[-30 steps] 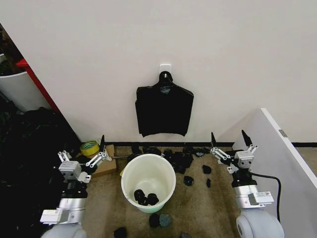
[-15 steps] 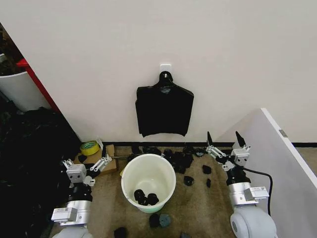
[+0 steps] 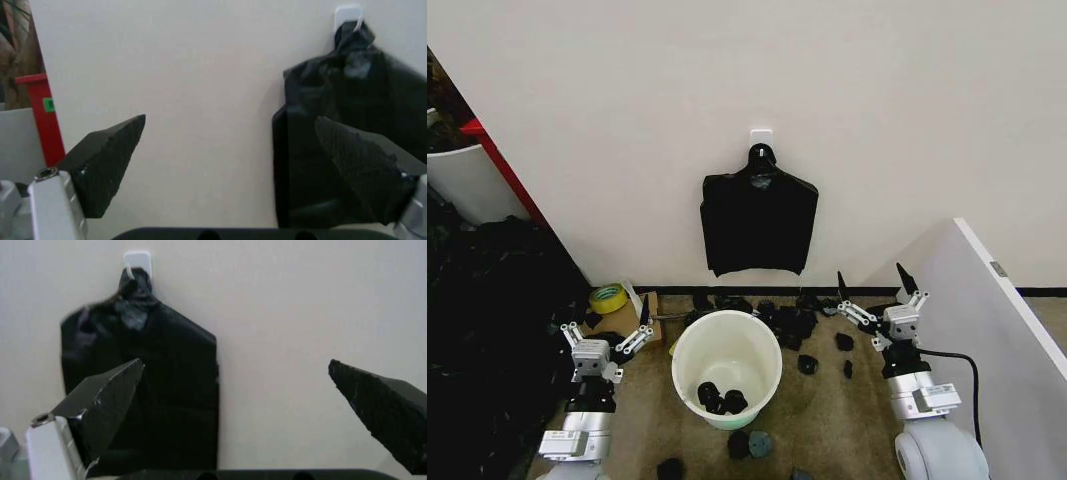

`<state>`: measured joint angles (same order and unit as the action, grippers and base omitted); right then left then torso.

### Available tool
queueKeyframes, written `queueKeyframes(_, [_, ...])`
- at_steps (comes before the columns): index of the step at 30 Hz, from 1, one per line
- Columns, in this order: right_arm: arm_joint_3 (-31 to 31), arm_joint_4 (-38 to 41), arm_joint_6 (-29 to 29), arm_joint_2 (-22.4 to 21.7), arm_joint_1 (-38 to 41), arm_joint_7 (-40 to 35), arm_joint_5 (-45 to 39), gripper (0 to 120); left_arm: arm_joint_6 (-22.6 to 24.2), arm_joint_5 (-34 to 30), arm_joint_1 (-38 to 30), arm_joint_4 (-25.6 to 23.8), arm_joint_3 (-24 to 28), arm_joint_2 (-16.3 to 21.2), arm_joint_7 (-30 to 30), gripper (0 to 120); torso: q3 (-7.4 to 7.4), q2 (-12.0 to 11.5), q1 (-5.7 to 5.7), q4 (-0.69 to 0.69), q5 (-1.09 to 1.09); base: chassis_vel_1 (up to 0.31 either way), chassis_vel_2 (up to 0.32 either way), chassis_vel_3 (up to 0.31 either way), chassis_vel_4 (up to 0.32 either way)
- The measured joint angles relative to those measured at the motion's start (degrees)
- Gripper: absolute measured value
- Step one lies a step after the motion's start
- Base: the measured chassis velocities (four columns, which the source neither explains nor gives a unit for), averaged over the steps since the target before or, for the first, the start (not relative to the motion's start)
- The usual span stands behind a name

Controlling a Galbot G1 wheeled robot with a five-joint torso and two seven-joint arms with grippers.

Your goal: Place the garbage bag over the trash bin.

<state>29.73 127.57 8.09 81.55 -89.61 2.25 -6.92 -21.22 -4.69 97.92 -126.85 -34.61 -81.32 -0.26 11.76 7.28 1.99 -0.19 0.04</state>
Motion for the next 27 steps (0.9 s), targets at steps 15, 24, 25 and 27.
queueKeyframes(15, [-1.03,-0.47,-2.27,-0.24,1.04,0.98,-6.47,100,-0.56,0.65,-0.07,0.79,-0.13,-0.45,0.44,100,0.0,0.0,0.0,0.0,0.0,0.0,0.0,0.0,0.0])
queueKeyframes(24, [-3.66,-6.97,-2.68,-2.85,7.98,2.22,-15.49,100,-1.74,-1.67,1.15,-1.34,-1.05,-0.47,-0.25,100,0.0,0.0,0.0,0.0,0.0,0.0,0.0,0.0,0.0])
queueKeyframes(25, [-4.53,-8.33,-2.73,-3.18,9.56,2.65,-17.51,100,-2.1,-2.48,1.4,-1.7,-1.22,-0.38,-0.21,100,0.0,0.0,0.0,0.01,0.01,0.0,0.0,0.0,0.0])
queueKeyframes(27, [-6.66,-11.03,-2.73,-3.38,13.3,3.44,-21.84,100,-2.87,-4.21,1.72,-2.18,-1.48,-0.28,-0.16,100,0.01,0.0,0.0,0.01,-0.01,0.0,0.0,0.0,0.0])
